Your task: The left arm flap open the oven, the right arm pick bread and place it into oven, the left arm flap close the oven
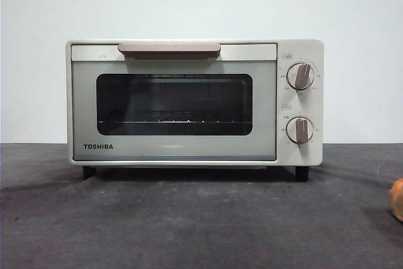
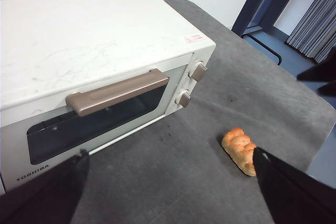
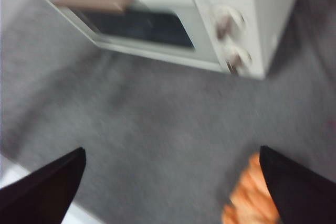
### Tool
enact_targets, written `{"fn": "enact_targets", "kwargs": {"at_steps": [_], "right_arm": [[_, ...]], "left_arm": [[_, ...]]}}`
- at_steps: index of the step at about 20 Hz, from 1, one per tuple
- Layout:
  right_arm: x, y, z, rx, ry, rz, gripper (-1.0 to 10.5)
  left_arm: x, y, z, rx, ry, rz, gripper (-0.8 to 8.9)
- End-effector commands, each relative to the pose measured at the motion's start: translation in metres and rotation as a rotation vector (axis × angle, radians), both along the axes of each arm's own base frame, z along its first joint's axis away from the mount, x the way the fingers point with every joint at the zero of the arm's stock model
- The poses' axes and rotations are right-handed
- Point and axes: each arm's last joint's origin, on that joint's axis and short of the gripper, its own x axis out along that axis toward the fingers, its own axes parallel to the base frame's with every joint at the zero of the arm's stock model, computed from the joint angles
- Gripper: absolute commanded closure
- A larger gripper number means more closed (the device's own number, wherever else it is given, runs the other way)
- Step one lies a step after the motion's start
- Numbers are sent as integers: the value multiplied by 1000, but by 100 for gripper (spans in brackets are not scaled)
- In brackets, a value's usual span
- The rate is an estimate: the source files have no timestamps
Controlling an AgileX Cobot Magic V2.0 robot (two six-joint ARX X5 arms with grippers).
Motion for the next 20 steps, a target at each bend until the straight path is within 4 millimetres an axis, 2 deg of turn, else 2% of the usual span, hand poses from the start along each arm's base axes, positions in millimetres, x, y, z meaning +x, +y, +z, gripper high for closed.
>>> {"fn": "enact_targets", "kwargs": {"at_steps": [1,7,12,20], "right_arm": [[10,2,-11,-30,84,-24,411],[27,6,-49,-106,254,-69,411],[46,12,-92,-200,422,-138,411],[71,29,-131,-328,583,-161,411]], "left_arm": [[-1,-1,7,-9,-18,-5,313],[-1,-1,7,-11,-14,-4,313],[-2,-3,7,-22,-1,-15,313],[-2,-3,6,-21,1,-21,313]]}}
